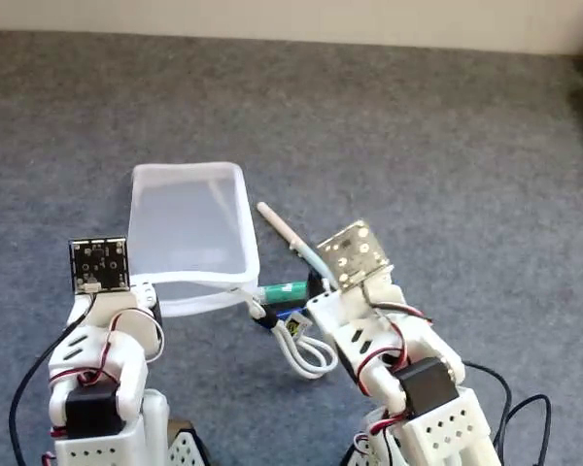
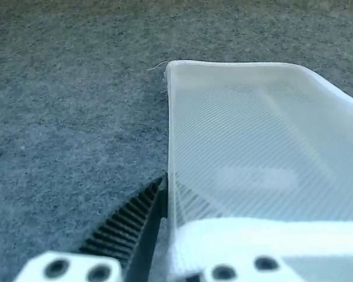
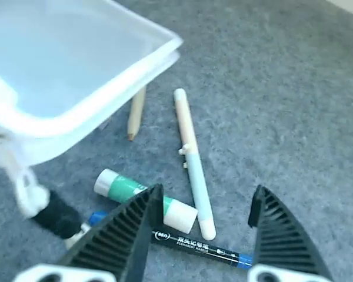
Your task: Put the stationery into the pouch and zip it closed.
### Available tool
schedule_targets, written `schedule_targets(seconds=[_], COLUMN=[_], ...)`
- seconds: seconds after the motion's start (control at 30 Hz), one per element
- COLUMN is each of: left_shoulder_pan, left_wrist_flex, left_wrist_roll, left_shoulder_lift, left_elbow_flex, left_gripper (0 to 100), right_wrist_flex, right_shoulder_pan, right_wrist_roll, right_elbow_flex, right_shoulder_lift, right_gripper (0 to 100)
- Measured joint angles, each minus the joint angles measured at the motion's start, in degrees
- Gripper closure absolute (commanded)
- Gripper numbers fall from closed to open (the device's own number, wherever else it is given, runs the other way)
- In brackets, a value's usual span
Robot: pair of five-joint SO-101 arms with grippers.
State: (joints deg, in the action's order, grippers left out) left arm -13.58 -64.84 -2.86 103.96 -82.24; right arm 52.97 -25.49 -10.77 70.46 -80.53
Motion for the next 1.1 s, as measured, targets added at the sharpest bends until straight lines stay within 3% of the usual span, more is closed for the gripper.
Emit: schedule_targets(seconds=[0.43,0.87,1.1], left_shoulder_pan=[0.0,-6.33,-6.59], left_wrist_flex=[-8.18,-21.19,-28.31], left_wrist_roll=[3.25,4.4,4.4], left_shoulder_lift=[-1.14,-29.27,-41.14], left_elbow_flex=[17.05,45.63,55.21], left_gripper=[100,100,100], right_wrist_flex=[0.0,0.0,0.0], right_shoulder_pan=[0.79,0.79,0.79], right_wrist_roll=[0.88,0.88,0.88], right_elbow_flex=[0.0,0.0,0.0], right_shoulder_lift=[0.0,0.0,0.0], right_gripper=[77.4,77.4,77.4])
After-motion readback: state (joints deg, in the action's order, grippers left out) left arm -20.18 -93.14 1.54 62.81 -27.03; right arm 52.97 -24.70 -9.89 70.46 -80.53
